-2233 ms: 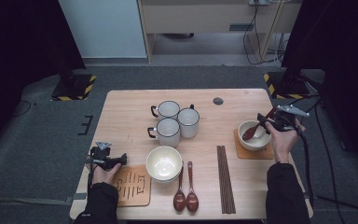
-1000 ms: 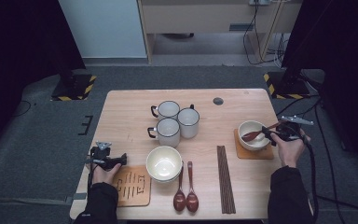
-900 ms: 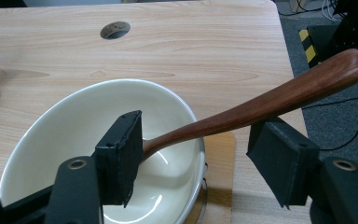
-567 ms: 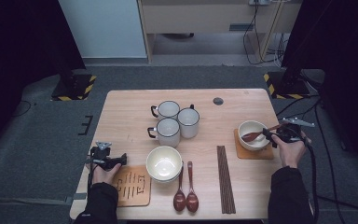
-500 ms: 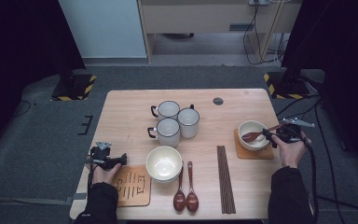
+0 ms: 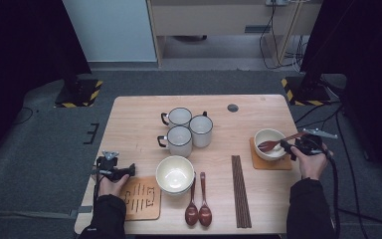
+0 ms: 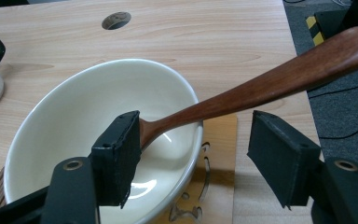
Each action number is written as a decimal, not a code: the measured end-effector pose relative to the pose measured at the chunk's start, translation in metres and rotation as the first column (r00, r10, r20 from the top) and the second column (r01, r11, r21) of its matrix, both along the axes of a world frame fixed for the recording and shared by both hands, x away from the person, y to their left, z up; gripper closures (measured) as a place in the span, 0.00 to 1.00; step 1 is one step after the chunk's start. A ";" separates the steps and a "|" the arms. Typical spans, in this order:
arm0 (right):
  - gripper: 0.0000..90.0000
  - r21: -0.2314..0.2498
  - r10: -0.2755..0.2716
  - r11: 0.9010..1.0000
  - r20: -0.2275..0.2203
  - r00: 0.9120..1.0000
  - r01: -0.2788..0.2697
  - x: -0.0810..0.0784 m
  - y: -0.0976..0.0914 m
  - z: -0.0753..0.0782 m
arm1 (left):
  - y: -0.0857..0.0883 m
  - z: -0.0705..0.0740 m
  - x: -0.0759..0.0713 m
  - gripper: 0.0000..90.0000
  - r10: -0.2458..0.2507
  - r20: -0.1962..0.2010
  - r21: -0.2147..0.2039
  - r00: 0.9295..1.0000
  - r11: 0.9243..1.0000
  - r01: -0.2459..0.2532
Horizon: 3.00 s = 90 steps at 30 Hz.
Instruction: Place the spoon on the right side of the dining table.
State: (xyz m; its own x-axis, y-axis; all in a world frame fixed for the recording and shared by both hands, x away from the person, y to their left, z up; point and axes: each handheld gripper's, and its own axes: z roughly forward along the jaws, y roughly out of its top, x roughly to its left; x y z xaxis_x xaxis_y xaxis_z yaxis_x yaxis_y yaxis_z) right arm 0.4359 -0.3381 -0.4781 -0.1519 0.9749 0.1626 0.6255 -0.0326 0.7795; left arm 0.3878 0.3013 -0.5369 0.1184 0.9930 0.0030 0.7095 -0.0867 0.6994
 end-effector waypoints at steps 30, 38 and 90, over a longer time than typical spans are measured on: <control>0.42 -0.063 0.079 0.995 0.065 0.995 -0.075 -0.008 0.018 0.048 | 0.000 0.000 0.000 0.00 0.000 0.000 0.000 1.000 1.000 0.000; 0.43 -0.087 0.083 0.993 0.074 0.994 -0.077 0.002 0.020 0.056 | 0.000 0.000 0.000 0.00 0.000 0.000 0.000 1.000 1.000 0.000; 0.40 -0.122 0.094 0.987 -0.062 0.994 -0.101 0.010 0.009 0.027 | 0.000 0.000 0.000 0.00 0.000 0.000 0.000 1.000 1.000 0.000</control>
State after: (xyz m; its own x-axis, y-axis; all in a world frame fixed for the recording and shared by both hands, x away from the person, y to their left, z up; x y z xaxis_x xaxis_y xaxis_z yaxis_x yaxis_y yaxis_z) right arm 0.4456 -0.3287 -0.4515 -0.2417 0.9690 0.0514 0.6633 0.1263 0.7376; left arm 0.3878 0.3013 -0.5370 0.1183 0.9930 0.0031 0.7095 -0.0867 0.6994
